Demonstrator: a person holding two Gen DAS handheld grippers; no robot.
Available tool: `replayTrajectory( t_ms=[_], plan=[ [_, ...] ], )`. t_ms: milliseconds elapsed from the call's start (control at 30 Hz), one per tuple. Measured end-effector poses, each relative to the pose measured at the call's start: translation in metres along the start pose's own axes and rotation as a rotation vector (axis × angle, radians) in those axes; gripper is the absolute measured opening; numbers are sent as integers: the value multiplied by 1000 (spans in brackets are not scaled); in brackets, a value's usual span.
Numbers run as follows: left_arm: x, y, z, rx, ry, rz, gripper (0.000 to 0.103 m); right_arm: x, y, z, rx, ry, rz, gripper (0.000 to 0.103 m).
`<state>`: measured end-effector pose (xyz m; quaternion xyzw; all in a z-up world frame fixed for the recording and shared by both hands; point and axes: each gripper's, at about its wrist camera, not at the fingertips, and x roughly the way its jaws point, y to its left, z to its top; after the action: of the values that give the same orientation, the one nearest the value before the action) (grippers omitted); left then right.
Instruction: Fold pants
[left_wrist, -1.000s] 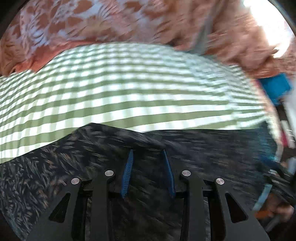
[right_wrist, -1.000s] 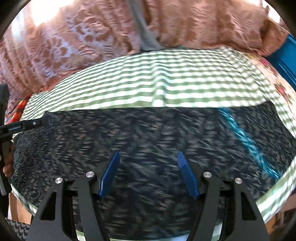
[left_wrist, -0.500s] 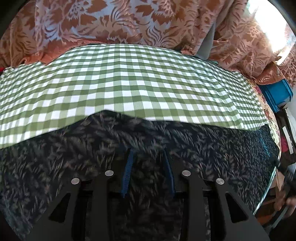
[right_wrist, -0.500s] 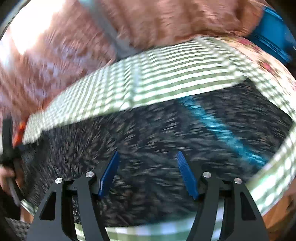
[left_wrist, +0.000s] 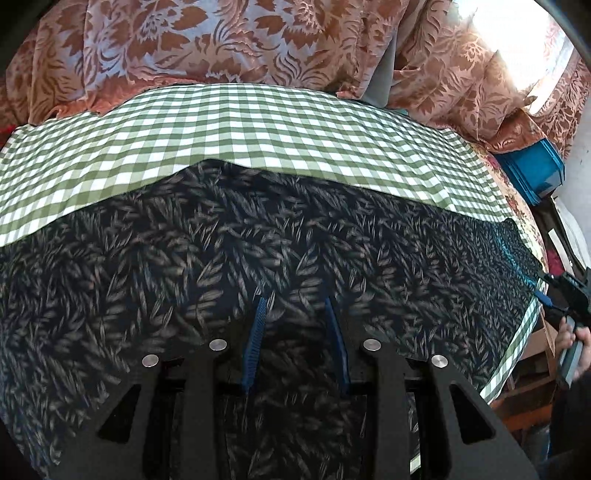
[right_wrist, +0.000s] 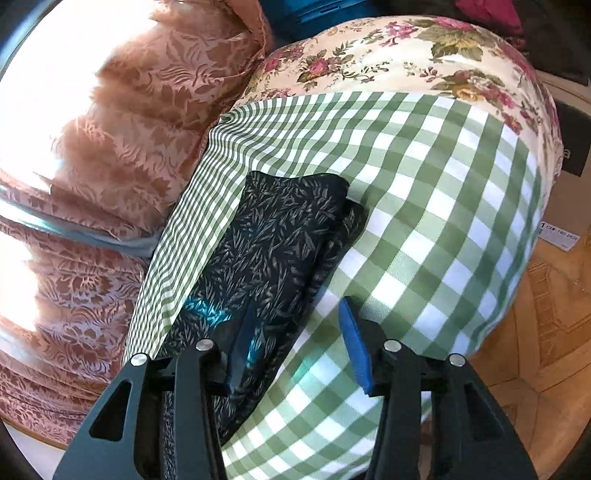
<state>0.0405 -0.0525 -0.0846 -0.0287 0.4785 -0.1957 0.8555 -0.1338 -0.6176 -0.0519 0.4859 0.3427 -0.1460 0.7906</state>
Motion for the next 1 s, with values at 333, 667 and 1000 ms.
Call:
replayTrajectory(
  t_ms=[333,667,1000],
  plan=[
    [3,-2,-8,-19,3,-3,42,26,-20,28,87,-32,37,21],
    [-8,23,-2,-188,21,-151,42,8,45,27,-124,-20,116,11],
    [-22,35,3,-337,3,-470,42,19,207,-70,-519,173,418,11]
  ],
)
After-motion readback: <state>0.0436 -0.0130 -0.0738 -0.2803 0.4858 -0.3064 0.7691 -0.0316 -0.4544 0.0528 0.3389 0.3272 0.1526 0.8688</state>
